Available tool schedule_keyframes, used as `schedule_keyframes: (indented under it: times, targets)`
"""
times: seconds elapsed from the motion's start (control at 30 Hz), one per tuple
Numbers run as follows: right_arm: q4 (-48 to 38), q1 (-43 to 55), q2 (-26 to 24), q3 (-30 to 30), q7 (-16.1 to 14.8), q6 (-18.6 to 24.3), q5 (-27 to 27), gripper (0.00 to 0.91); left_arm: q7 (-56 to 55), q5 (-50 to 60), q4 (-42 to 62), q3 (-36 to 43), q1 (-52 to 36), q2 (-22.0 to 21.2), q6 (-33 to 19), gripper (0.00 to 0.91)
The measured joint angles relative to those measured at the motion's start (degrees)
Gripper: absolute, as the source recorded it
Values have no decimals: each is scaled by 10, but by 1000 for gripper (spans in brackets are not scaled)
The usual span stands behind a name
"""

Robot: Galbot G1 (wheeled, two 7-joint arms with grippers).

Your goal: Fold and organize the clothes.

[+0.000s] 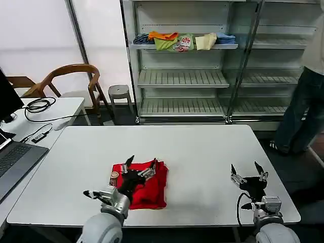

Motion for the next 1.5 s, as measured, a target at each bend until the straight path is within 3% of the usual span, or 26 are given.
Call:
schedule_keyframes:
  times: [0.4,1.5]
  targets:
    - [8,-5,13,6,0,1,-2,907,-13,-12,31,-90,55,19,20,907]
    - [15,-18,19,10,0,0,-12,907,-56,-21,128,-61,32,-1,34,907]
